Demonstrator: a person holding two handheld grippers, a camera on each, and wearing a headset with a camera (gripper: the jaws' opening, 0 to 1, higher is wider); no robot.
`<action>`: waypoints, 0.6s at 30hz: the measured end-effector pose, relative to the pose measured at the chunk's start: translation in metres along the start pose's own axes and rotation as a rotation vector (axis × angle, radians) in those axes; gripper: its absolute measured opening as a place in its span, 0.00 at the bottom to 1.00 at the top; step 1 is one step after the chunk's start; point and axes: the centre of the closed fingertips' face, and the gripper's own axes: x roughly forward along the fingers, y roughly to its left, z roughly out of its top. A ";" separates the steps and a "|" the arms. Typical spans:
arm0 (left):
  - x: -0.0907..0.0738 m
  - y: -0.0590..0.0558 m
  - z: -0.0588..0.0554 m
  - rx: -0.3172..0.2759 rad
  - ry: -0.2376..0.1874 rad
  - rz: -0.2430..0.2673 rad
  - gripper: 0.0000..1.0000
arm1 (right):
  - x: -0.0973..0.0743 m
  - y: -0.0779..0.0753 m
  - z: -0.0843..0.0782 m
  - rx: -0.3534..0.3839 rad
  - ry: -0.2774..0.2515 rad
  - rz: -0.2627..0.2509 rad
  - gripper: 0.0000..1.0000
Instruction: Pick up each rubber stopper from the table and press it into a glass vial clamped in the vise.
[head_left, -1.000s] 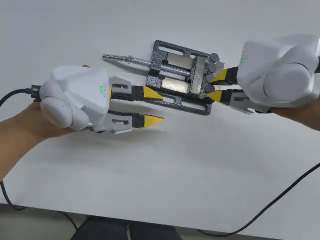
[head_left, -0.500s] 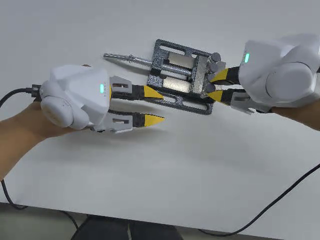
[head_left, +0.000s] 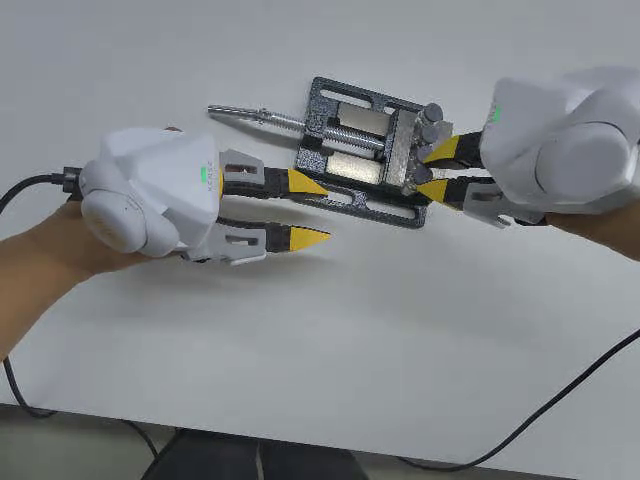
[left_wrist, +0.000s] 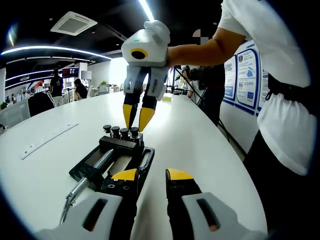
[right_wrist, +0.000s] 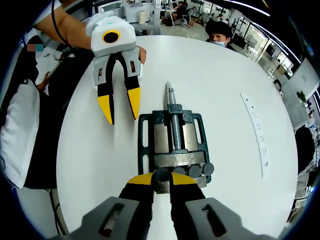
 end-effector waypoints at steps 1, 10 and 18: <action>0.000 0.000 0.001 0.001 -0.002 0.000 0.18 | 0.000 0.000 0.000 0.002 0.001 0.000 0.12; 0.004 -0.001 0.003 0.004 -0.006 -0.011 0.19 | -0.001 -0.001 -0.005 0.035 -0.017 -0.005 0.11; 0.006 -0.001 0.003 0.008 0.001 -0.017 0.19 | -0.002 -0.001 -0.004 0.029 -0.020 -0.009 0.11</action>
